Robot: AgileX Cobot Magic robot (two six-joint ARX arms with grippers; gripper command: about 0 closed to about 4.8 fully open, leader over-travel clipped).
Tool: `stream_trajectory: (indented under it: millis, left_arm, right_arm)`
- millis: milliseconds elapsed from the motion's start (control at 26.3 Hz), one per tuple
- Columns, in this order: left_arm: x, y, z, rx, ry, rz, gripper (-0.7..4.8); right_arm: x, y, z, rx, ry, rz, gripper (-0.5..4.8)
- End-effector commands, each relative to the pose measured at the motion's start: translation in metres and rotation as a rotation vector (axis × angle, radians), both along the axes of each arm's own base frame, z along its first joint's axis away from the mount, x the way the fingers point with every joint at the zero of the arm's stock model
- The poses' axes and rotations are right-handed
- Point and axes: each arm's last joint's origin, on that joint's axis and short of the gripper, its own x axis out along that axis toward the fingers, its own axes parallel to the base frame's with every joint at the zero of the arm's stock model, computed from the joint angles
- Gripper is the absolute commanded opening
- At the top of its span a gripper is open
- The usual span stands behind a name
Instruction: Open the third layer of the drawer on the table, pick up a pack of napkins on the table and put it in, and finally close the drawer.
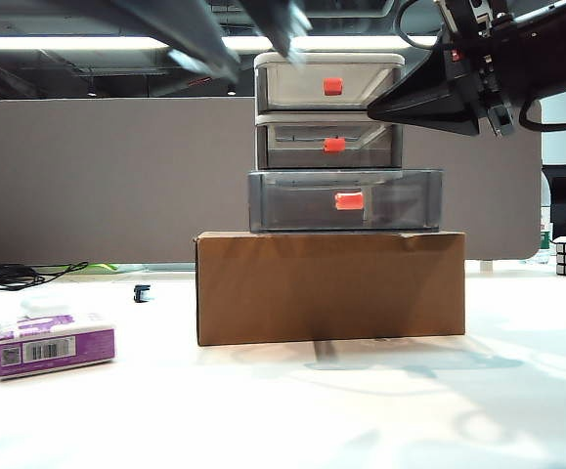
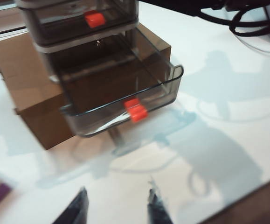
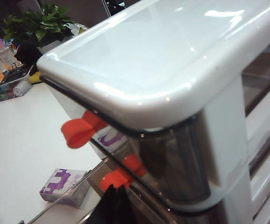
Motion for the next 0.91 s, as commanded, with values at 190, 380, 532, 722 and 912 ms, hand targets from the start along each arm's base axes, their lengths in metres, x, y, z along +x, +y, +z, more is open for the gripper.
stream_trajectory:
  millis: [190, 380, 532, 722, 912]
  left_arm:
    - [0.008, 0.09, 0.021, 0.247, 0.095, -0.015, 1.51]
    - [0.026, 0.115, 0.03, 0.224, 0.142, -0.014, 1.51]
    - [0.049, 0.118, 0.021, 0.184, 0.187, -0.088, 1.51]
    - [0.084, 0.126, 0.004, 0.114, 0.26, -0.118, 1.52]
    - [0.119, 0.147, -0.003, 0.044, 0.312, -0.122, 1.52]
  right_arm:
    - [-0.001, 0.001, 0.002, 0.007, -0.007, 0.027, -0.06]
    - [-0.001, 0.001, 0.002, 0.01, 0.002, 0.041, -0.06]
    - [-0.001, 0.001, 0.002, 0.012, 0.008, 0.045, -0.06]
    - [-0.002, 0.001, 0.001, 0.012, 0.018, 0.062, -0.06]
    - [-0.002, 0.001, 0.0, 0.009, 0.032, 0.061, -0.06]
